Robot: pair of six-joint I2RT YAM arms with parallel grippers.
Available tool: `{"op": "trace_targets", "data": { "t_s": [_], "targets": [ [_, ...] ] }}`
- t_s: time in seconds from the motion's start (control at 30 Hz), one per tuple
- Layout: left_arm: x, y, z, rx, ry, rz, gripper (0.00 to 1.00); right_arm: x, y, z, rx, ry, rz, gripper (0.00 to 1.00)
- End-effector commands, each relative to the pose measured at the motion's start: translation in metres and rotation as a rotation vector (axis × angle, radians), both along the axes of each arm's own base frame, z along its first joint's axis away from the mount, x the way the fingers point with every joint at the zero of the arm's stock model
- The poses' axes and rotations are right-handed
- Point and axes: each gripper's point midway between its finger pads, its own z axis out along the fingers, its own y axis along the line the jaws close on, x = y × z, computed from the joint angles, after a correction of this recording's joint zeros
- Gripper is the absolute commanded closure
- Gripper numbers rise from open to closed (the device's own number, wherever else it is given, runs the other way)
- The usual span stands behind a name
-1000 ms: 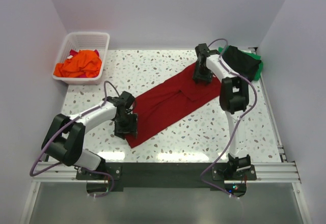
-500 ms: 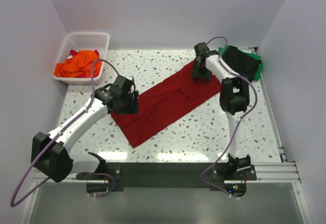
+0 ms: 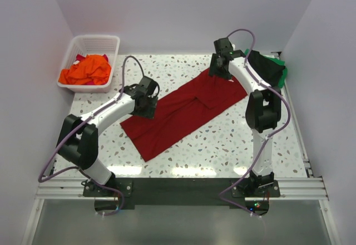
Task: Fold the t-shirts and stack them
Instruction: Fold the tshirt
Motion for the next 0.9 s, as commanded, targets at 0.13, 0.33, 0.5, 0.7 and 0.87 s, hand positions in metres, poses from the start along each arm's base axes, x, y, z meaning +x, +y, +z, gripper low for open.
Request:
{"op": "trace_targets", "data": {
  "t_s": [0.13, 0.33, 0.5, 0.7, 0.87],
  "targets": [
    [0.030, -0.017, 0.010, -0.099, -0.085, -0.054, 0.33, 0.001, 0.002, 0.008, 0.026, -0.024, -0.012, 0.37],
    [-0.002, -0.027, -0.016, -0.188, 0.023, -0.072, 0.33, -0.002, 0.001, -0.006, 0.009, 0.011, -0.023, 0.37],
    [-0.017, -0.027, -0.030, -0.210, 0.072, -0.075, 0.33, 0.000, -0.001, -0.019, 0.001, 0.031, -0.039, 0.36],
    [-0.025, -0.027, -0.043, -0.217, 0.101, -0.078, 0.33, 0.002, 0.003, -0.039, 0.014, 0.060, -0.051, 0.36],
    [-0.037, -0.031, -0.055, -0.246, 0.157, -0.080, 0.33, 0.004, 0.006, -0.057, 0.026, 0.085, -0.062, 0.36]
  ]
}}
